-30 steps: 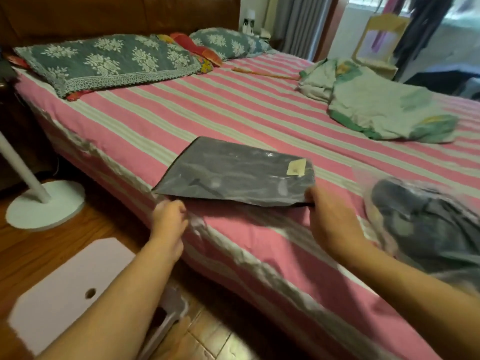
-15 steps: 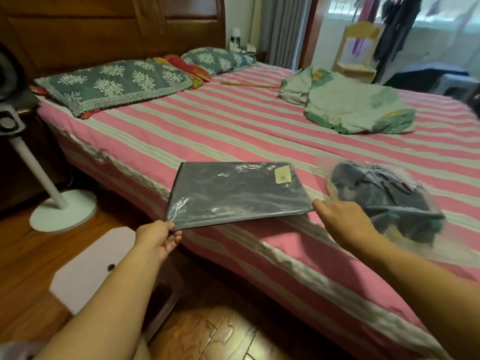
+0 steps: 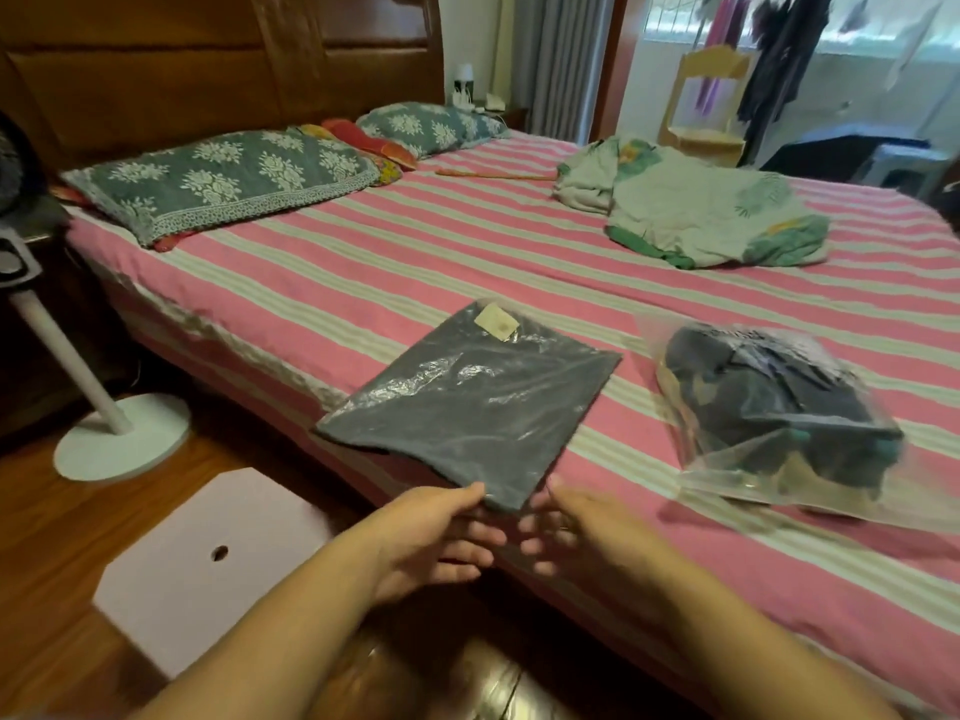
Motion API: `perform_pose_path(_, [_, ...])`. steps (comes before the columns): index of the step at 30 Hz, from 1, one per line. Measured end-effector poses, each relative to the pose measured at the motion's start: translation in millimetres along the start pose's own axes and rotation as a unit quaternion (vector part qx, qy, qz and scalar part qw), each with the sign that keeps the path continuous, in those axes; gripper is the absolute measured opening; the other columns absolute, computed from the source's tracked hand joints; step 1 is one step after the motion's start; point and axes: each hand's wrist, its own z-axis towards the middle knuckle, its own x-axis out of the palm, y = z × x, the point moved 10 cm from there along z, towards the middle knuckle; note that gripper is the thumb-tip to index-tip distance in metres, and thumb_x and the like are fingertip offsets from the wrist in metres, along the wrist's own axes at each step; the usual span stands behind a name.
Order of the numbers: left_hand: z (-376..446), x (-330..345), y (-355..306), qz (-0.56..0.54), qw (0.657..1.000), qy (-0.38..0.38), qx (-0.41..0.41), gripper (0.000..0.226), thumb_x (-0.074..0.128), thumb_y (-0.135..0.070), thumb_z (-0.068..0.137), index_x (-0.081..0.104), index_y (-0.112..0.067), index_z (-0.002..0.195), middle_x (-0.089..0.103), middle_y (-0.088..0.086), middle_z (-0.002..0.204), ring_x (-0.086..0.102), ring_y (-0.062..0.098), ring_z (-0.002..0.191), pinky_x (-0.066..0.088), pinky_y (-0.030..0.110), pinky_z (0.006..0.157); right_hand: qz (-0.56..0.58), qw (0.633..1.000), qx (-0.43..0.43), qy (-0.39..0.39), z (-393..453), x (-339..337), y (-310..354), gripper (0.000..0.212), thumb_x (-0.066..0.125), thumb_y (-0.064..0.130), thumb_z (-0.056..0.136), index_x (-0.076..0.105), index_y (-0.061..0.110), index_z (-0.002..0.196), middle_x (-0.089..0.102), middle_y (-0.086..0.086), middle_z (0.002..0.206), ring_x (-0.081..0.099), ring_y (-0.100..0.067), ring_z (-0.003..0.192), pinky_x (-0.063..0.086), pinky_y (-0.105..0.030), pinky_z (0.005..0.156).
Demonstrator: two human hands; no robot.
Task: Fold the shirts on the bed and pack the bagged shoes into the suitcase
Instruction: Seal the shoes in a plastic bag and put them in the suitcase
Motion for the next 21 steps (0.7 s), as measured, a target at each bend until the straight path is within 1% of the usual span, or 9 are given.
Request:
perform_pose_path(3, [5.1, 32.0, -0.2, 0.112, 0.992, 0.051, 0.038, 0.04, 0.046, -0.045, 0.105, 0.067, -0.012, 0.113, 0.07, 0.005, 0.088, 0.064, 0.016, 0.068, 0.051, 0.026, 0.065, 0.062, 0.997, -0.022, 0.042, -1.8, 8.0, 7.8, 0.023, 0.057, 0.022, 0.102, 0.065, 0.001, 0.105, 0.055, -0.012, 0.071, 0.058, -0.017, 0.057, 0.048, -0.026, 0.052])
perform_pose_path(6, [5.2, 36.8, -6.6, 0.247, 0.964, 0.021, 0.099, 0.03, 0.049, -0.036, 0.105, 0.073, -0.018, 0.1, 0.071, -0.001, 0.085, 0.062, 0.013, 0.068, 0.049, 0.031, 0.067, 0.057, 0.997, -0.037, -0.042, 11.7, -6.4, 11.5, 0.01, 0.051, 0.006, 0.102, 0.06, 0.002, 0.104, 0.052, -0.01, 0.066, 0.047, -0.01, 0.043, 0.038, -0.02, 0.039])
perform_pose_path(7, [7.8, 29.0, -12.1, 0.318, 0.939, -0.019, 0.127, 0.026, 0.054, -0.035, 0.102, 0.073, -0.021, 0.092, 0.072, -0.003, 0.083, 0.063, 0.013, 0.068, 0.05, 0.034, 0.069, 0.063, 0.996, -0.026, -0.053, 13.3, -7.7, 8.4, 0.009, 0.052, 0.007, 0.102, 0.06, 0.005, 0.101, 0.053, -0.008, 0.068, 0.046, -0.008, 0.043, 0.038, -0.019, 0.039])
perform_pose_path(9, [8.8, 11.3, -29.9, 0.466, 0.853, -0.144, 0.186, 0.017, 0.064, -0.035, 0.094, 0.069, -0.029, 0.078, 0.073, -0.007, 0.082, 0.066, 0.011, 0.073, 0.054, 0.034, 0.074, 0.106, 0.993, -0.001, -0.054, 16.3, -10.8, 0.0, 0.012, 0.052, 0.012, 0.103, 0.059, 0.01, 0.094, 0.054, -0.004, 0.07, 0.05, -0.008, 0.05, 0.043, -0.018, 0.041])
perform_pose_path(10, [6.8, 7.5, -35.5, 0.477, 0.835, -0.183, 0.206, 0.015, 0.067, -0.033, 0.091, 0.068, -0.029, 0.076, 0.072, -0.007, 0.079, 0.066, 0.01, 0.072, 0.054, 0.032, 0.073, 0.138, 0.989, 0.014, -0.051, 16.5, -13.2, -4.7, 0.013, 0.052, 0.014, 0.104, 0.058, 0.012, 0.093, 0.056, -0.002, 0.068, 0.052, -0.008, 0.053, 0.047, -0.019, 0.043])
perform_pose_path(12, [8.2, 9.4, -29.2, 0.3, 0.919, -0.17, 0.192, 0.015, 0.066, -0.022, 0.094, 0.068, -0.021, 0.079, 0.072, -0.002, 0.074, 0.064, 0.012, 0.06, 0.053, 0.028, 0.061, 0.193, 0.98, 0.031, -0.04, 13.4, -17.4, -7.7, 0.013, 0.052, 0.011, 0.103, 0.058, 0.01, 0.092, 0.059, -0.002, 0.062, 0.056, -0.008, 0.054, 0.051, -0.02, 0.046])
perform_pose_path(14, [13.2, 24.3, -5.1, 0.119, 0.982, -0.115, 0.094, 0.014, 0.062, -0.02, 0.098, 0.069, -0.012, 0.09, 0.071, 0.002, 0.073, 0.061, 0.012, 0.057, 0.053, 0.026, 0.055, 0.23, 0.972, 0.033, -0.031, 11.2, -22.8, -7.9, 0.014, 0.052, 0.004, 0.101, 0.058, 0.009, 0.089, 0.059, -0.002, 0.059, 0.058, -0.008, 0.054, 0.054, -0.019, 0.049])
perform_pose_path(16, [15.6, 43.9, 10.2, 0.037, 0.995, -0.079, 0.044, 0.015, 0.061, -0.021, 0.099, 0.071, -0.011, 0.098, 0.07, 0.001, 0.075, 0.061, 0.012, 0.06, 0.055, 0.026, 0.061, 0.244, 0.969, 0.024, -0.035, 9.5, -29.9, -8.0, 0.017, 0.053, 0.0, 0.1, 0.058, 0.008, 0.085, 0.06, -0.002, 0.059, 0.059, -0.008, 0.056, 0.055, -0.018, 0.051])
perform_pose_path(21, [21.8, 66.8, 13.3, -0.122, 0.988, -0.069, 0.069, 0.016, 0.062, -0.021, 0.101, 0.069, -0.008, 0.102, 0.068, 0.004, 0.077, 0.063, 0.013, 0.064, 0.057, 0.028, 0.066, 0.232, 0.971, 0.008, -0.061, 12.1, -41.5, -11.8, 0.017, 0.06, 0.001, 0.097, 0.059, 0.007, 0.081, 0.058, -0.001, 0.055, 0.059, -0.005, 0.047, 0.053, -0.016, 0.048])
